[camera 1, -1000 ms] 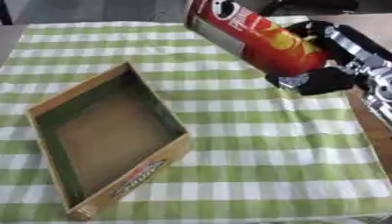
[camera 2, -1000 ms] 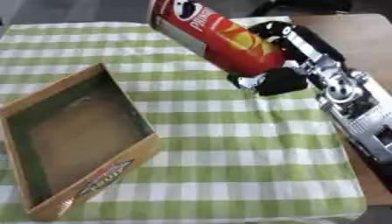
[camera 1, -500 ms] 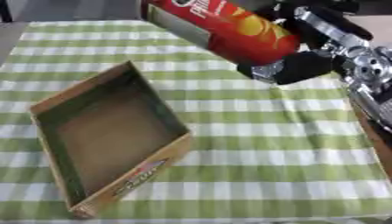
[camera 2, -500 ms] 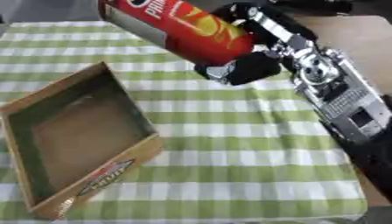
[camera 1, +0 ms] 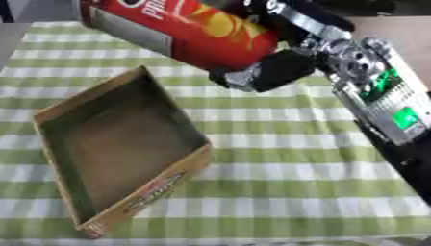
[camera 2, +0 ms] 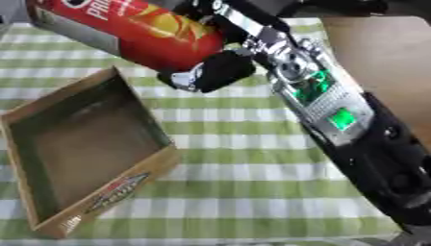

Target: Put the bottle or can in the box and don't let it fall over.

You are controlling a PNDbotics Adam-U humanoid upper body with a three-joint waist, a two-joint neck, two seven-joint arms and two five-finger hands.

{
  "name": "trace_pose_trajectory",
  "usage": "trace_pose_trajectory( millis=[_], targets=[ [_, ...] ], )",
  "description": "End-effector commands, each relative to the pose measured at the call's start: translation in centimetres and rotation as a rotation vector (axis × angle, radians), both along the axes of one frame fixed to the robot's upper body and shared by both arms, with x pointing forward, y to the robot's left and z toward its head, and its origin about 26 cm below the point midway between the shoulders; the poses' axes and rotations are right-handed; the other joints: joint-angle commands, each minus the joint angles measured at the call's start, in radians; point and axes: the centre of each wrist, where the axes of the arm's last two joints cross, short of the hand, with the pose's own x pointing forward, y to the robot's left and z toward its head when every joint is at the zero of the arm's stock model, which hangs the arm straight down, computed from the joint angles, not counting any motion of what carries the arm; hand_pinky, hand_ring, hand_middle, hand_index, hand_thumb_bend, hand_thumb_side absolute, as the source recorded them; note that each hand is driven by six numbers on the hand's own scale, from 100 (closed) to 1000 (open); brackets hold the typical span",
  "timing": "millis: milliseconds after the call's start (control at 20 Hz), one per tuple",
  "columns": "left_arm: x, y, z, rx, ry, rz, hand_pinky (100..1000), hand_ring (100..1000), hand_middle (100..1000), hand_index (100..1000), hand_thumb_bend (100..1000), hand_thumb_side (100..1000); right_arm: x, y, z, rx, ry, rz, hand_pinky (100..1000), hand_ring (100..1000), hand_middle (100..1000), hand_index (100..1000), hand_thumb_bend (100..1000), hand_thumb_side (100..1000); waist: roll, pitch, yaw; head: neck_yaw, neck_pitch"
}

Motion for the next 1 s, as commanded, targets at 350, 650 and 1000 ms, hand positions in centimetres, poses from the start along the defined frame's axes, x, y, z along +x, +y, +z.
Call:
trace_pose_trajectory(
  millis=[350,650,1000],
  targets=[
    [-0.1,0.3,1.4,0.032,-0.053,0.017,547,572,622,716,100,699,1.5,4.9,-1.1,-0.076,-0.018,0.074,100,299,176,437,100,100,-0.009,-0.039,0.017,-0.024,0.002],
    [-0.1,0.2,1.7,0.027,-0.067,0.023,548,572,622,717,100,699,2.4,7.4,-3.3,-0.133,0.006,0.091,100,307,184,446,100,100,0.001,-0.031,0.041,-0.042,-0.009],
    [0.0,0.0,2.0,0.024,-0.072,0.012,547,571,620,716,100,699,3.3,9.1,-5.5,-0.155,0.017,0.072,100,394,275,538,100,100,0.002,-0.017,0.056,-0.057,-0.017]
  ],
)
